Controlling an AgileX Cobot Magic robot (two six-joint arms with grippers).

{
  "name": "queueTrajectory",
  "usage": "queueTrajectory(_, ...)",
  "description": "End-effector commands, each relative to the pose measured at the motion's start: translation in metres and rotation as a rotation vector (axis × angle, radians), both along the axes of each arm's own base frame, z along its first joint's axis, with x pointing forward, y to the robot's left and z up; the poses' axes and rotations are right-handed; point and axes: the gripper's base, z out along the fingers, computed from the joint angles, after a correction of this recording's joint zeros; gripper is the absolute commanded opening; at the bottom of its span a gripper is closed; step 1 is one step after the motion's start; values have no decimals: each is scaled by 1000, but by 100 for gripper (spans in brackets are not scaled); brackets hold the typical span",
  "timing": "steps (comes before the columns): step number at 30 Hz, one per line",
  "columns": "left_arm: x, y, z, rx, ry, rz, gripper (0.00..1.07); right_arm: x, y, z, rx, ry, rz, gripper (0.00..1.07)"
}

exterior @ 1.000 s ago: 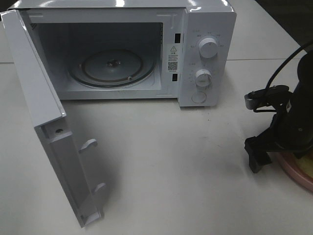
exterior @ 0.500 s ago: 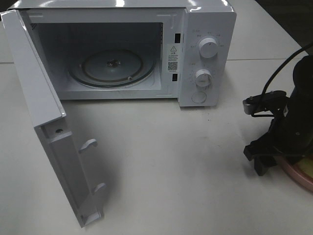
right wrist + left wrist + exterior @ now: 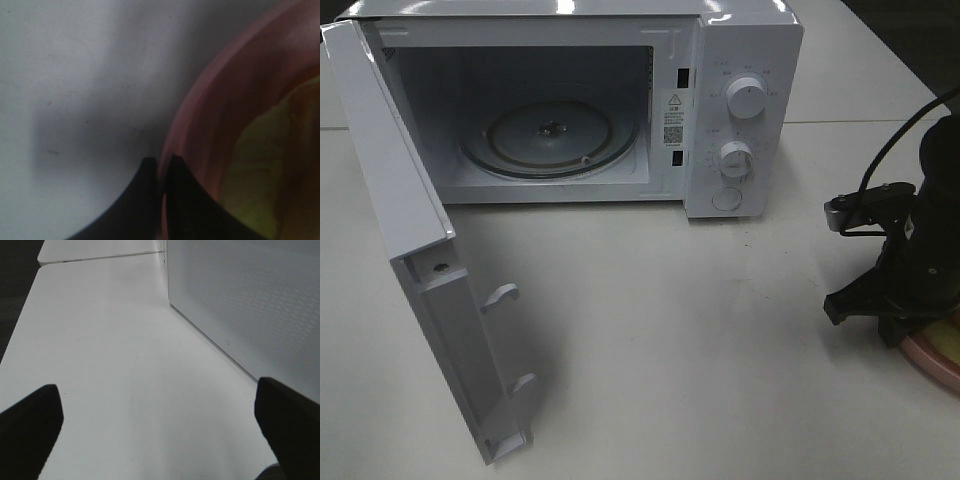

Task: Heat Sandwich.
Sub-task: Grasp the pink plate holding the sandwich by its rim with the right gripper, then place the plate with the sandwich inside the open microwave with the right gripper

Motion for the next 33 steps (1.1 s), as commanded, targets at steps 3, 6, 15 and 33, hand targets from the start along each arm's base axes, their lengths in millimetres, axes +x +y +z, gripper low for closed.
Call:
queueTrajectory(3,-3,0,0,0,-34,-6,101,0,-1,1,-6,5,-5,0)
queueTrajectory(6,-3,0,0,0,-34,-6,101,0,-2,3,-16,21,-7,0)
queueTrajectory(15,-3,0,0,0,-34,-6,101,-3,5,4,-59,32,13,0)
queueTrajectory(33,-3,0,0,0,-34,-6,101,-14,28,12,-162,40,96,0)
